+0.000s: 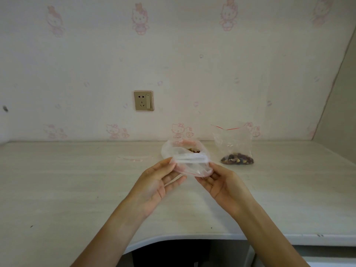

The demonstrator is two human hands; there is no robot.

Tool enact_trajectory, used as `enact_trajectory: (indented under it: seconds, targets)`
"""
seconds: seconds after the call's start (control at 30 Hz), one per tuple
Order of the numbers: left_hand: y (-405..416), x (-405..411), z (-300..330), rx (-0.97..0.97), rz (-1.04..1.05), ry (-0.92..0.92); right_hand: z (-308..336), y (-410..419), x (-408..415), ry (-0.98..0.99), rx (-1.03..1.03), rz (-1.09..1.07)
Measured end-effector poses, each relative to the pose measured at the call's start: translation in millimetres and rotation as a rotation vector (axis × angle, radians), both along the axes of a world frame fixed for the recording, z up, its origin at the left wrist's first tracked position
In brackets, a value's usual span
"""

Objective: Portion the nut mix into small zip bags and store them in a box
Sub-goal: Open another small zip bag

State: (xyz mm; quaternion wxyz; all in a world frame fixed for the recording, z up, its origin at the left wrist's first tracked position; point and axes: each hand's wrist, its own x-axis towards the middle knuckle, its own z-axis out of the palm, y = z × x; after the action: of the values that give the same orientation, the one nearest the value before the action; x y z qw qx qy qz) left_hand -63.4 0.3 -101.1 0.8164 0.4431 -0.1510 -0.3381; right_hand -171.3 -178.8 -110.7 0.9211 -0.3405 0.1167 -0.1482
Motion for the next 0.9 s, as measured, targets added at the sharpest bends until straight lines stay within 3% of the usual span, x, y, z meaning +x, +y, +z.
enact_trajectory:
  seconds: [0.07,0.2,0.27,0.37,0.43,0.57,0.73,0.9]
  targets:
    - [-1.8,-3.2,-1.4,0.056,0.007,-0.017,2.4,-0.3,1.6,0.056,-0.086,0.016]
    - [-10.2,-10.1,2.7,0.230,0.105,-0.222,4.5,2.1,5.8,0.136,-0.174,0.010]
    - [-11.7,-8.8,5.4,0.187,0.124,-0.124,5.5,2.0,6.0,0.136,-0.160,0.011]
    - [-7.7,-3.9,7.4,0.058,-0.011,0.140,3.5,-1.8,4.1,0.105,-0.192,0.047]
    - [-5.3,-4.3,7.8,0.024,-0.098,0.144,3.3,-1.1,1.9,0.080,-0.273,0.069]
    - [-10.5,-8.2,0.7,0.185,0.017,-0.131,3.3,7.7,1.7,0.163,-0.492,-0.061]
    - [-21.9,-13.6,-13.0,0.372,0.384,-0.484,2.4,19.2,7.1,0.268,-0.505,-0.218]
    - [-15.5,-6.3,-16.2,0.387,0.502,-0.568,2.5,13.4,8.3,0.329,-0.532,-0.330]
